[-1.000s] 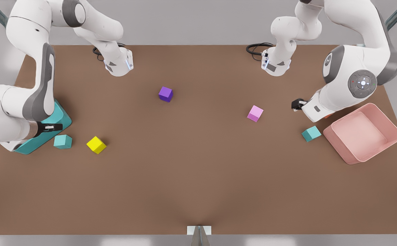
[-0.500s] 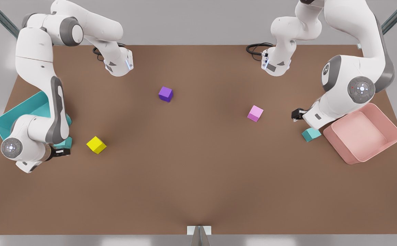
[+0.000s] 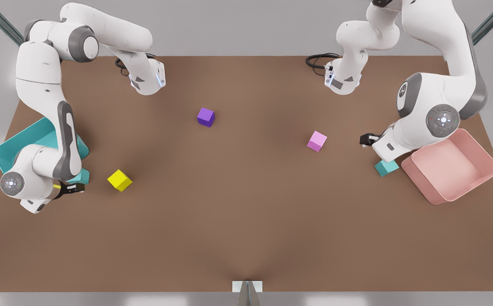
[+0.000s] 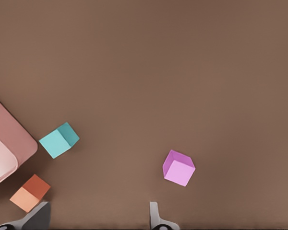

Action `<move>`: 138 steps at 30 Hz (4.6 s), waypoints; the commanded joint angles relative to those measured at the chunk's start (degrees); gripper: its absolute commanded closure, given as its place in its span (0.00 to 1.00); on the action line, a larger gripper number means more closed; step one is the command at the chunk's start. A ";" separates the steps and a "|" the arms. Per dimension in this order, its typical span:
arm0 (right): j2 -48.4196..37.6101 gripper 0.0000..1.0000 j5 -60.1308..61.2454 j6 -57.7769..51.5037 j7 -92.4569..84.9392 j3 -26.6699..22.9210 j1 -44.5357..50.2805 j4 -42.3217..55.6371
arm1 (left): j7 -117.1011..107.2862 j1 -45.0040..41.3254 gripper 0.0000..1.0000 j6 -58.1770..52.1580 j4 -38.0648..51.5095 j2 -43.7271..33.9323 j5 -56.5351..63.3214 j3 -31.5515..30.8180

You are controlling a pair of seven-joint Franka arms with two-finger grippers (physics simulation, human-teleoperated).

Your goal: Stack the two blue cubes on top of each other

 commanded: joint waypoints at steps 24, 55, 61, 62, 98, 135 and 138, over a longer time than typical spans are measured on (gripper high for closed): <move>3.66 0.00 0.66 -1.77 2.63 -0.09 -2.82 0.89 | -0.02 -1.15 0.00 -9.81 4.09 4.45 -0.55 0.11; 6.56 0.00 0.14 -10.03 2.36 -1.23 -3.70 0.80 | 0.33 -0.44 0.00 -10.25 4.17 5.51 -0.37 0.20; 7.17 0.00 0.05 -10.29 1.92 -1.84 -3.70 0.89 | 0.33 -0.44 0.00 -10.25 4.17 5.51 -0.55 0.20; 7.26 0.00 0.05 -10.38 1.92 -1.85 -3.79 0.80 | 0.25 -0.44 0.00 -10.25 4.17 5.51 -0.55 0.20; 7.35 0.34 5.06 -21.28 2.63 14.41 8.07 20.57 | -2.30 4.13 0.00 33.68 -12.17 6.12 -1.51 12.15; 8.85 0.00 13.50 -32.68 34.79 14.86 29.90 39.65 | -4.41 9.14 0.00 53.20 -38.98 14.03 -11.62 15.58; 8.23 0.00 10.43 -49.66 34.62 14.41 7.04 39.04 | -4.41 8.79 0.30 53.20 -39.42 13.95 -11.62 15.58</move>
